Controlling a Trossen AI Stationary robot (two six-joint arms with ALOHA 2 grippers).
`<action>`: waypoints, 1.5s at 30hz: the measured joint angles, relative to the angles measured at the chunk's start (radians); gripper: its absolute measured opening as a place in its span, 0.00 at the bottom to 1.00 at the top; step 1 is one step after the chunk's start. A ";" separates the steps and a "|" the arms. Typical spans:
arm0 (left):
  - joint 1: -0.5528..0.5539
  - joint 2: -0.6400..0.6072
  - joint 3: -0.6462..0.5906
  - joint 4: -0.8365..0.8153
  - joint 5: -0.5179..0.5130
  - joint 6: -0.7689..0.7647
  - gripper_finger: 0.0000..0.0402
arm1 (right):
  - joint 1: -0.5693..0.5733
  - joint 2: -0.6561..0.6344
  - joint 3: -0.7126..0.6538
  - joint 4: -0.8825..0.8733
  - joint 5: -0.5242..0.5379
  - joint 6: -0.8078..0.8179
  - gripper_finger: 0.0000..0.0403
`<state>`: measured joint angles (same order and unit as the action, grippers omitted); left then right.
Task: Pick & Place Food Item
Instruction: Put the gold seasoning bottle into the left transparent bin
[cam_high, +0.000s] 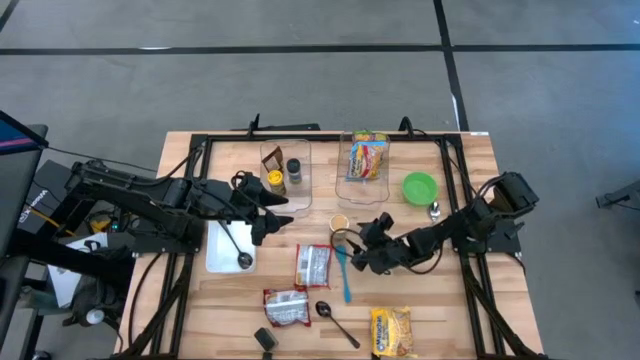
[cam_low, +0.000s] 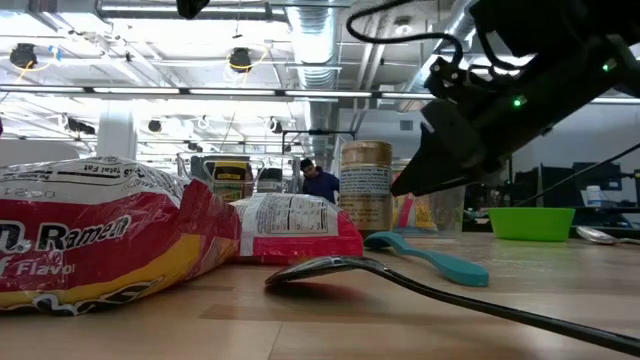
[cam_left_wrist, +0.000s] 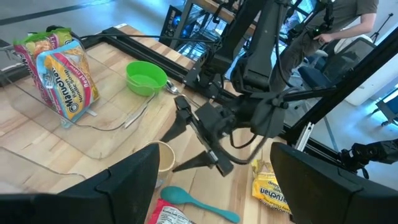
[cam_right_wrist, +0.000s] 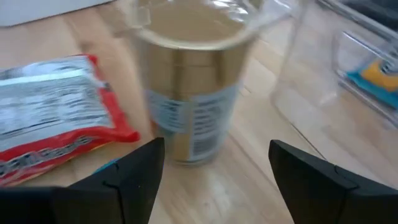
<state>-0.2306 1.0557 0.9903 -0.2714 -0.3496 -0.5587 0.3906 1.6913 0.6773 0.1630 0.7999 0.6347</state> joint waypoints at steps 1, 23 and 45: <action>0.000 0.000 0.000 0.000 0.000 0.000 0.75 | 0.001 0.000 0.000 0.014 -0.013 -0.024 0.70; 0.000 0.000 0.000 0.001 0.001 0.000 0.75 | -0.078 0.278 0.021 0.455 -0.093 -0.062 0.70; 0.000 0.000 0.000 -0.001 0.004 0.000 0.75 | -0.119 0.286 0.063 0.526 -0.097 -0.224 0.70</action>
<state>-0.2306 1.0554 0.9901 -0.2721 -0.3454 -0.5587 0.2718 1.9774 0.7406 0.6888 0.7033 0.4107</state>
